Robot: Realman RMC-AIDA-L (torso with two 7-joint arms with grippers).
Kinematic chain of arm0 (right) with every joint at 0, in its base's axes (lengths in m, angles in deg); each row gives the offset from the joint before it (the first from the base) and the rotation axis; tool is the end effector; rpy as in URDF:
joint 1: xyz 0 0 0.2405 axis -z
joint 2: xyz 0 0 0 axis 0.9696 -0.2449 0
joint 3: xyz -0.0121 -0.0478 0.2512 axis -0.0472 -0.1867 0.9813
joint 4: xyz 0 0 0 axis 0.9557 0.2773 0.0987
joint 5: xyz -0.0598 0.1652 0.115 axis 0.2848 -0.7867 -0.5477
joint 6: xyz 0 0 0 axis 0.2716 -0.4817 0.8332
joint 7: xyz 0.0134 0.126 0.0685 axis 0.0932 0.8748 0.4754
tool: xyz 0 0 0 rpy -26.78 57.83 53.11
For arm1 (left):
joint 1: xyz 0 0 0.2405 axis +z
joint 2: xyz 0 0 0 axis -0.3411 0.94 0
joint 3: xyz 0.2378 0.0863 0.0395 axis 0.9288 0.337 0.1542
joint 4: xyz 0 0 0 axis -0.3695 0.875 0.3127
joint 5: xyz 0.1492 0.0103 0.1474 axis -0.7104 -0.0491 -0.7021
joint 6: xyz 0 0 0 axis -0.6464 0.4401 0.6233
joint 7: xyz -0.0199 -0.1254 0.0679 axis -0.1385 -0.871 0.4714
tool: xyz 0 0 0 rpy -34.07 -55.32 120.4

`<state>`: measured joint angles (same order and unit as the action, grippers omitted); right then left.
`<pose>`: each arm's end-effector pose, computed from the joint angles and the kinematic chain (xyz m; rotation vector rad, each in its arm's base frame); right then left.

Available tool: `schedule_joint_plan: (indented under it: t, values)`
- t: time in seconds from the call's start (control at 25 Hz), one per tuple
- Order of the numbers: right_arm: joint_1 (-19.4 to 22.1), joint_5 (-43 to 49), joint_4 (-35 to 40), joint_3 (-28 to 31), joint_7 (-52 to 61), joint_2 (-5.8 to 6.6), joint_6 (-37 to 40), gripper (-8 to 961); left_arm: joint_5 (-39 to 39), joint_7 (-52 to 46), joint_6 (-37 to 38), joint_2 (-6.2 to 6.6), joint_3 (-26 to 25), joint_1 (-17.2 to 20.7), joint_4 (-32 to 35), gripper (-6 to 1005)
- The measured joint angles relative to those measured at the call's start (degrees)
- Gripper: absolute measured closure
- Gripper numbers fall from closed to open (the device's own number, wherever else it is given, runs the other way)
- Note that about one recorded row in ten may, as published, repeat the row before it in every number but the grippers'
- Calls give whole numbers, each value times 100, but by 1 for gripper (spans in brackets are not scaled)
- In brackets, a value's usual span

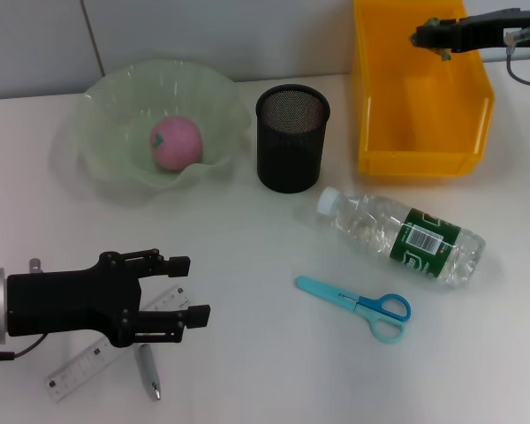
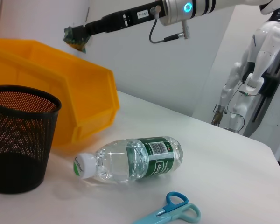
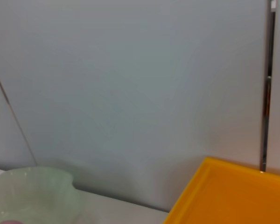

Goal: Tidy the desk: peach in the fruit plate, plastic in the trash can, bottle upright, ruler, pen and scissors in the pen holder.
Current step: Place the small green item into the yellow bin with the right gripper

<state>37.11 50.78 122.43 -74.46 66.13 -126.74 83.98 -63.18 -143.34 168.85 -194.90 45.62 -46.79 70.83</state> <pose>0.2327 0.4445 0.0959 -2.1498 0.9342 0.3815 -0.2649 0.3005 -0.0176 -2.9336 -0.5932 -0.6996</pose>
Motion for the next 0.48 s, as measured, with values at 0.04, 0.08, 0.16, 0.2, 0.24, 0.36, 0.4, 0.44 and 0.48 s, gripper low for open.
schedule_joint_plan:
  t: [0.04, 0.08, 0.16, 0.2, 0.24, 0.36, 0.4, 0.44, 0.48]
  values:
    - [-3, 0, -30, -20, -1, -5, -65, 680, 0, 0, 0, 0, 0, 0, 0, 187]
    - [-3, 0, -46, -42, -4, -13, -118, 660, -1, -3, 3, 4, 0, -2, 0, 187]
    - [-4, 0, -78, -112, -33, -31, -226, 565, -2, -4, 4, 4, 0, -5, 0, 187]
    - [-4, 0, -78, -112, -33, -31, -226, 517, -2, -4, 4, 4, 0, -5, 0, 187]
    - [-5, 0, -95, -125, -45, -32, -252, 470, -2, -4, 4, 4, 0, -5, 0, 187]
    - [-11, 0, -129, -127, -56, -40, -379, 372, -5, -7, 3, 4, 0, -23, 0, 187]
    - [-11, 0, -129, -127, -56, -40, -379, 348, -5, -7, 3, 4, 0, -23, 0, 186]
    - [-12, 0, -130, -128, -56, -42, -390, 323, -5, -7, 3, 4, 0, -23, 0, 186]
    - [-13, 0, -131, -128, -55, -43, -400, 298, -5, -7, 3, 5, 0, -23, 0, 186]
